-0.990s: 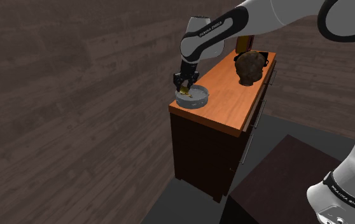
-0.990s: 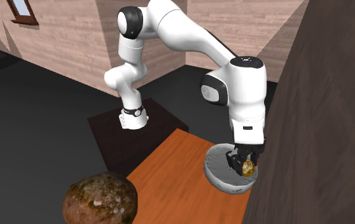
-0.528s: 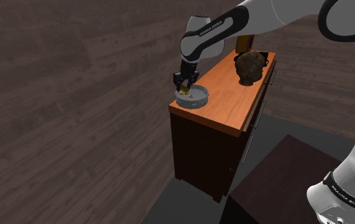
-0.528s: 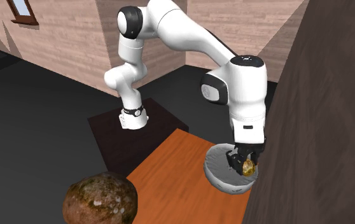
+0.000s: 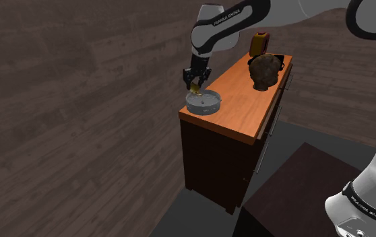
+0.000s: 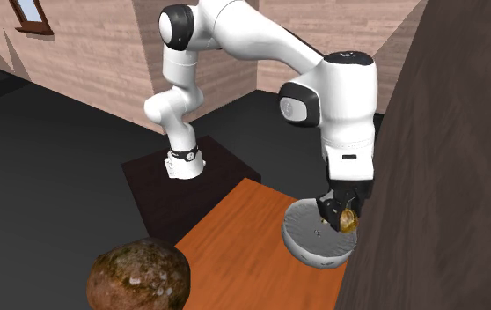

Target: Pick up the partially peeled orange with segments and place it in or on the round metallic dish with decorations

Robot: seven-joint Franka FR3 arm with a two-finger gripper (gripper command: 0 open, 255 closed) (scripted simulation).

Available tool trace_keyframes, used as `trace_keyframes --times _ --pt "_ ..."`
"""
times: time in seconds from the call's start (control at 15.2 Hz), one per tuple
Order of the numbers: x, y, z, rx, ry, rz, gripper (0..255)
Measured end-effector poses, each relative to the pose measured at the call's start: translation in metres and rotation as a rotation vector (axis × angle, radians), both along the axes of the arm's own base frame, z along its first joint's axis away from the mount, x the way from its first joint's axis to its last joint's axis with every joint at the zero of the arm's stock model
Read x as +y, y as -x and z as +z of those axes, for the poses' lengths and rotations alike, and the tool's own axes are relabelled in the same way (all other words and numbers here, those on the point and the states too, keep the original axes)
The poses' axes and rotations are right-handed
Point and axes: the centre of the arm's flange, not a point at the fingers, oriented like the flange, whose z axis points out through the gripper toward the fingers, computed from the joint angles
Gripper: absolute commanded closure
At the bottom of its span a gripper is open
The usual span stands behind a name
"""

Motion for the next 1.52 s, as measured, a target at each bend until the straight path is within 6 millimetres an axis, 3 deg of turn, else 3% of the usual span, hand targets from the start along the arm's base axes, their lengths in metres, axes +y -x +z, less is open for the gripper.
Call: trace_keyframes --times 0.66,0.86,1.06,1.52 --pt "-0.001 0.000 0.052 0.000 0.000 0.000 255" --pt "-0.016 0.019 0.066 0.000 0.000 0.000 255" --pt "-0.019 0.028 0.060 0.000 0.000 0.000 255" --pt "-0.020 0.030 0.023 0.001 0.000 0.000 255"
